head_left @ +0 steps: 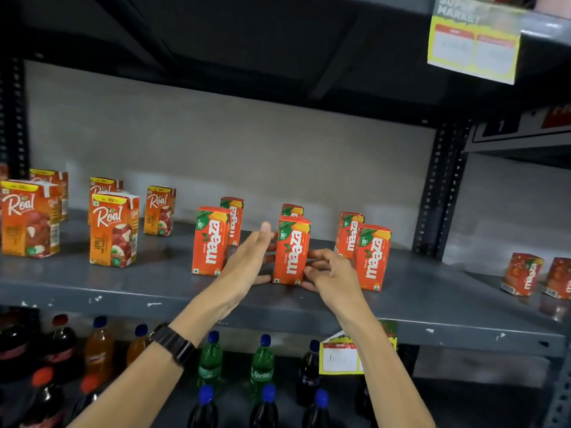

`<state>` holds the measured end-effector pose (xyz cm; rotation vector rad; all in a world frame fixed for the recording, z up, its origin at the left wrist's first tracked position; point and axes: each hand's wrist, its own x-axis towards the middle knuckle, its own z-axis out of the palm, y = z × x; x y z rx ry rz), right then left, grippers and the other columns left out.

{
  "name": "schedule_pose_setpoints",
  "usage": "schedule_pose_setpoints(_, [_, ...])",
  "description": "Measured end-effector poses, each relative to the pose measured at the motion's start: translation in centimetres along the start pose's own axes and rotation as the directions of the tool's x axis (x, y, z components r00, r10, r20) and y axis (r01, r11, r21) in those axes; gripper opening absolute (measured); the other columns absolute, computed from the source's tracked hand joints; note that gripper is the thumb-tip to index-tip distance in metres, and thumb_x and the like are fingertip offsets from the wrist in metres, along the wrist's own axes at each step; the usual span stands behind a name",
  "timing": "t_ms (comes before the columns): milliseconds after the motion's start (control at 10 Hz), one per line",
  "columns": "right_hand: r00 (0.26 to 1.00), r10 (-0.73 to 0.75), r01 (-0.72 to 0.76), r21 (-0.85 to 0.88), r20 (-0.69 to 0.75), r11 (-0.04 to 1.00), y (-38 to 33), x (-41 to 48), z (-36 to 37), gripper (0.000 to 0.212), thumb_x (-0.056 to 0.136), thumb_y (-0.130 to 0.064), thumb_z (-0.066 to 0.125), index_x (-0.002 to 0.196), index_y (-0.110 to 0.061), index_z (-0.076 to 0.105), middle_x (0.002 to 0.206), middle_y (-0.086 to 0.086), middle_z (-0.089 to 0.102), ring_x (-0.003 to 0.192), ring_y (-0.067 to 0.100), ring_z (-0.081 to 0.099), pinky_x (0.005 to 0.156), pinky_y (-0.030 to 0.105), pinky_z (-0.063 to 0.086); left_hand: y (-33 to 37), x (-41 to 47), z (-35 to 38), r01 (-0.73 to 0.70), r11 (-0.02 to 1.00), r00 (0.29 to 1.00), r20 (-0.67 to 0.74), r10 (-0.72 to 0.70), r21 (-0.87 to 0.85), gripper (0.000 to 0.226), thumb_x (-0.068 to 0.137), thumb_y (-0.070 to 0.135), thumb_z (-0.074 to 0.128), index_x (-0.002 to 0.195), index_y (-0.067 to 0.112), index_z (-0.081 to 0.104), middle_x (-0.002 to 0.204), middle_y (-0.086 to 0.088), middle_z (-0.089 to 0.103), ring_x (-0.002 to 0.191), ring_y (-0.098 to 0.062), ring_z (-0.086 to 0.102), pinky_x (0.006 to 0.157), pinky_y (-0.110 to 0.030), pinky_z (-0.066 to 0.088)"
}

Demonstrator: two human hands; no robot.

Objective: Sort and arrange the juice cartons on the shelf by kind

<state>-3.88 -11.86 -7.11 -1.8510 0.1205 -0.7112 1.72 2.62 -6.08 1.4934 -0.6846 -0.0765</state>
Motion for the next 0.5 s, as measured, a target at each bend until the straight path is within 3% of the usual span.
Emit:
schedule_pose_setpoints(100, [1.000, -0.022, 0.022, -0.012, -0.010, 1.000, 0.1, -0.1, 0.1, 0.018, 0.087, -0.004, 0.056, 0.098, -0.019, 0.057, 0.086, -0.005, 0.063, 0.083, 0.010, 0.065, 0.065, 0.017, 0.055, -0.2, 0.0, -0.2, 0.017, 1.000, 1.000, 0.013, -0.018, 0.007, 0.077, 0.068, 0.073, 0.031, 0.130, 0.028, 0.043, 0.139, -0.003, 0.048, 0.122, -0.020, 0.050, 0.094, -0.041, 0.049])
schedule_pose_setpoints(200, [0.998, -0.043, 0.041, -0.050, -0.044, 0.998, -0.1, -0.3, 0.2, 0.018, 0.087, -0.005, 0.057, 0.094, -0.022, 0.057, 0.084, -0.007, 0.062, 0.082, 0.011, 0.066, 0.066, 0.019, 0.057, -0.4, -0.4, 0.0, -0.040, 0.997, 0.999, 0.008, 0.040, 0.061, 0.053, 0.071, 0.072, 0.031, 0.112, 0.039, 0.043, 0.126, 0.007, 0.050, 0.108, -0.007, 0.053, 0.090, -0.035, 0.051])
schedule_pose_setpoints(300, [0.983, -0.105, 0.092, -0.092, -0.154, 0.992, -0.6, -1.0, 0.2, 0.023, 0.087, -0.004, 0.056, 0.107, -0.015, 0.059, 0.088, -0.002, 0.064, 0.087, 0.016, 0.065, 0.080, 0.042, 0.057, -0.1, -1.2, 0.1, -0.221, 0.961, 0.955, -0.166, 0.248, 0.165, 0.036, 0.087, 0.053, 0.038, 0.115, 0.032, 0.044, 0.113, 0.016, 0.050, 0.102, -0.001, 0.052, 0.093, -0.031, 0.048])
schedule_pose_setpoints(400, [0.935, -0.214, 0.205, -0.063, -0.283, 0.977, -1.4, -2.5, 0.2, 0.025, 0.086, -0.004, 0.056, 0.104, -0.022, 0.059, 0.094, -0.003, 0.065, 0.088, 0.016, 0.066, 0.082, 0.047, 0.055, 0.6, -2.5, -0.6, -0.397, 0.888, 0.869, -0.216, 0.445, 0.233, 0.031, 0.090, 0.039, 0.046, 0.119, 0.028, 0.048, 0.113, 0.022, 0.052, 0.104, 0.005, 0.053, 0.086, -0.009, 0.043])
schedule_pose_setpoints(500, [0.848, -0.347, 0.331, -0.110, -0.400, 0.937, -3.8, -3.6, 0.1, 0.031, 0.084, 0.000, 0.055, 0.099, -0.027, 0.060, 0.094, -0.009, 0.066, 0.085, 0.017, 0.066, 0.078, 0.043, 0.056, 3.2, -2.7, -2.4, -0.518, 0.821, 0.791, -0.232, 0.566, 0.240, 0.022, 0.093, 0.031, 0.046, 0.115, 0.029, 0.049, 0.113, 0.023, 0.053, 0.106, 0.014, 0.049, 0.083, -0.001, 0.039])
